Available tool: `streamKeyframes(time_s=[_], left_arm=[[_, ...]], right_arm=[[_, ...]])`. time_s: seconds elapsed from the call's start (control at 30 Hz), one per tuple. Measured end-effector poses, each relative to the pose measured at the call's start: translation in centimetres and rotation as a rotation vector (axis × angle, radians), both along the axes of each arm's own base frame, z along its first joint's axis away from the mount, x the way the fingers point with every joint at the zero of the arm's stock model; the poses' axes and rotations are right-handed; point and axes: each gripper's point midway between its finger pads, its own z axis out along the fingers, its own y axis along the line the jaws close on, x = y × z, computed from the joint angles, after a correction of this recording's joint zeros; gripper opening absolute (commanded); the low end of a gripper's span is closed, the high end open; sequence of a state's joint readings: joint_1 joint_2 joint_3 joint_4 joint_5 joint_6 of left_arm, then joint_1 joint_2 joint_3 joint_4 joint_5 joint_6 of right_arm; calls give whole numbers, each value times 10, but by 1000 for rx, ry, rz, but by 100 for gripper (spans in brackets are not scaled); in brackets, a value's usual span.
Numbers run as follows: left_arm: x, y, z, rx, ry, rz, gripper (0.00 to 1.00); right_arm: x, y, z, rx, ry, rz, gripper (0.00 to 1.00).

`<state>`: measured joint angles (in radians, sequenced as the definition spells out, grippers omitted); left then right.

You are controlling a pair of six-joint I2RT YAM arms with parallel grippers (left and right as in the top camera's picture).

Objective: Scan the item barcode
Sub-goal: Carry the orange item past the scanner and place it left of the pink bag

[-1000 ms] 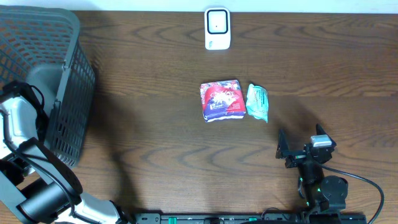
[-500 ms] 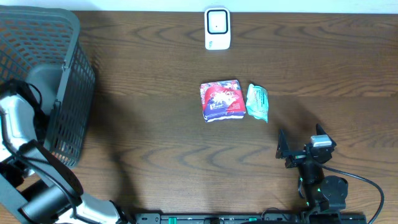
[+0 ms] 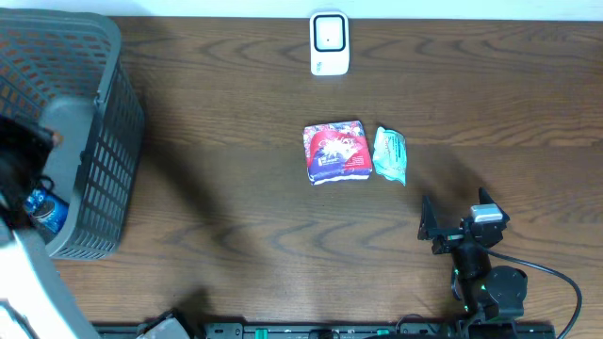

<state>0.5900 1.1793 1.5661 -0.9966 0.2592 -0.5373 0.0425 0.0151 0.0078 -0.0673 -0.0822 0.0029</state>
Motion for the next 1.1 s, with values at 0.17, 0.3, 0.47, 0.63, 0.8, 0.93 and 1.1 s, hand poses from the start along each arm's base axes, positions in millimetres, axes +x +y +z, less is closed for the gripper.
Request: streamKeyframes(time_s=[0.17, 0.3, 0.47, 0.63, 0.8, 0.93, 1.1], left_arm=[[-11, -61, 41, 132, -120, -220, 7], [-9, -113, 51, 215, -161, -452, 7], [5, -177, 34, 255, -124, -750, 7], [26, -238, -29, 226, 46, -1006, 8], [50, -279, -87, 279, 206, -1169, 7], [71, -287, -131, 333, 335, -1168, 8], [97, -299, -191, 350, 466, -1164, 13]], right_arm=[[0, 0, 0, 0, 0, 0, 99], [0, 0, 0, 0, 0, 0, 99], [0, 0, 0, 0, 0, 0, 99], [0, 0, 0, 0, 0, 0, 99], [0, 0, 0, 0, 0, 0, 99], [0, 0, 0, 0, 0, 0, 99], [0, 0, 0, 0, 0, 0, 99]])
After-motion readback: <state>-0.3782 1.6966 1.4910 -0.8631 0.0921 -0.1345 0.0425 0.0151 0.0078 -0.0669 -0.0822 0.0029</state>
